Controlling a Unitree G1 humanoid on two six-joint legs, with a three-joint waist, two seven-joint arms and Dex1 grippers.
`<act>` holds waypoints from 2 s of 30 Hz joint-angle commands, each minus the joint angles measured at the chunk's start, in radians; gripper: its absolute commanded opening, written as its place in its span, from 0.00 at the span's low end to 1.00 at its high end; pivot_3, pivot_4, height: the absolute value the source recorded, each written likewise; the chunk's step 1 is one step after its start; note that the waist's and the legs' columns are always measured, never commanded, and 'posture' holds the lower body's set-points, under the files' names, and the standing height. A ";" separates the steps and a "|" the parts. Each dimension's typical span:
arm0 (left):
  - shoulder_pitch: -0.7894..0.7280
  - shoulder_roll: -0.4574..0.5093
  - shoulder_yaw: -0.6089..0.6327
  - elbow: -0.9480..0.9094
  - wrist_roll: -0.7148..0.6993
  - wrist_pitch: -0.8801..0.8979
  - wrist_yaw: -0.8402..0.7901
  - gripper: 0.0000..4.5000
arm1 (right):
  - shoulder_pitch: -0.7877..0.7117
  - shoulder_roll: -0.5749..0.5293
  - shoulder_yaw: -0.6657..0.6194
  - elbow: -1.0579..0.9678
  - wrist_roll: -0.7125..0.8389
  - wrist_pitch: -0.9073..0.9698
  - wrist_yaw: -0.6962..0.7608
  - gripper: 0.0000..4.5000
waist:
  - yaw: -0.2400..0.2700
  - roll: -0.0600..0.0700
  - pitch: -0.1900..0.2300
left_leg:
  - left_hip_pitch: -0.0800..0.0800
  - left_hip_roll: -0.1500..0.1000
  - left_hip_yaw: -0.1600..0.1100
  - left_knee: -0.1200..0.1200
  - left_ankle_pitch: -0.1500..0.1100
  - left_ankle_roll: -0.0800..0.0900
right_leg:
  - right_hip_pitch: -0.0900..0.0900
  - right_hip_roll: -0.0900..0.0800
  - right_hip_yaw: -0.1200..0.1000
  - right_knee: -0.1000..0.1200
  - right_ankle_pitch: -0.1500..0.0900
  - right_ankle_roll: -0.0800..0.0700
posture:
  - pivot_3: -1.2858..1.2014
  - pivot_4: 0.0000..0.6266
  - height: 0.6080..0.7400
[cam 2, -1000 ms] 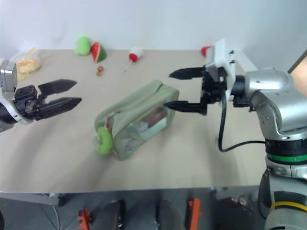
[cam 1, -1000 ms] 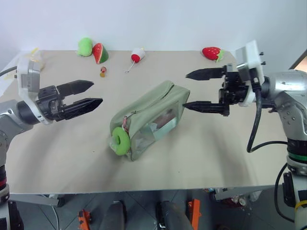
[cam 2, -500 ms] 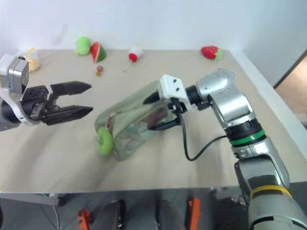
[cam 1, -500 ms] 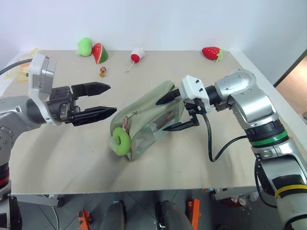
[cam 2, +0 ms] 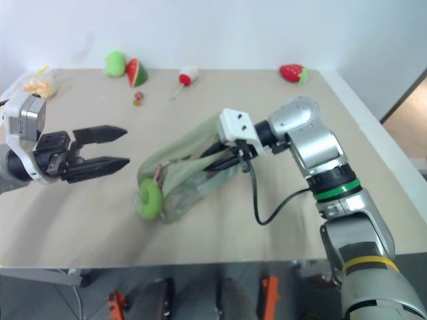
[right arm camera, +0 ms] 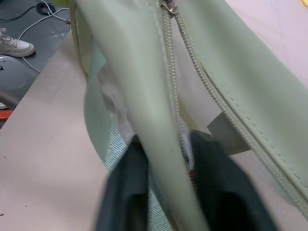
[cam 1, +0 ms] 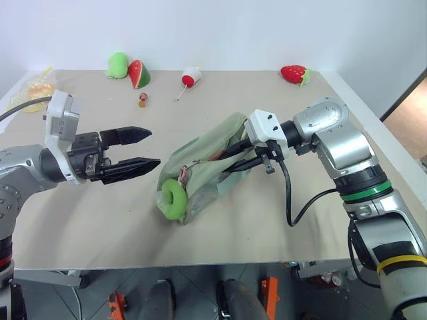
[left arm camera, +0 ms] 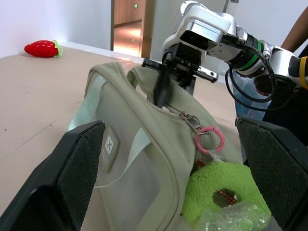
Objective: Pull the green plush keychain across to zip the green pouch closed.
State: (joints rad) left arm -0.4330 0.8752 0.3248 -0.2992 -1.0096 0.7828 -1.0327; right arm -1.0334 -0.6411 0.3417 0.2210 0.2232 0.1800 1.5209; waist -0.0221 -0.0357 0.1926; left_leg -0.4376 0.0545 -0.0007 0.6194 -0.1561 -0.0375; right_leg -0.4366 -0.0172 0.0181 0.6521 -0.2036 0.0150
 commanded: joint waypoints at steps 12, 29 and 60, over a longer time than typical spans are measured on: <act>-0.019 0.000 0.042 -0.004 -0.032 -0.018 -0.016 1.00 | -0.067 -0.006 -0.049 0.131 -0.115 -0.082 -0.127 0.00 | 0.000 0.000 0.000 | 0.000 0.000 0.000 0.002 0.001 -0.001 | 0.001 0.000 0.000 0.000 0.000 -0.003 | 0.52 0.24 1.00; 0.058 -0.032 0.086 0.016 -0.009 -0.055 0.025 1.00 | -0.202 0.053 -0.053 0.195 -0.217 0.066 -0.277 0.00 | -0.017 0.000 0.000 | -0.001 0.006 0.001 -0.003 0.005 0.000 | -0.005 0.006 0.001 0.004 0.003 -0.004 | 0.52 0.24 1.00; 0.144 -0.018 0.047 0.061 0.093 -0.066 0.016 1.00 | -0.288 0.130 -0.245 0.266 -0.024 0.258 -0.251 0.99 | -0.022 0.000 0.000 | 0.001 0.009 0.001 -0.001 0.005 0.000 | -0.006 0.010 0.002 0.010 0.001 -0.013 | 0.52 0.24 1.00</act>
State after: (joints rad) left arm -0.2844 0.8516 0.3732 -0.2437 -0.9296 0.7395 -1.0036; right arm -1.2740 -0.4831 0.1643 0.4921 0.1558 0.4293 1.2560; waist -0.0444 -0.0358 0.1926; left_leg -0.4367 0.0639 0.0004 0.6184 -0.1514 -0.0380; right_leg -0.4424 -0.0071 0.0198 0.6625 -0.2028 0.0021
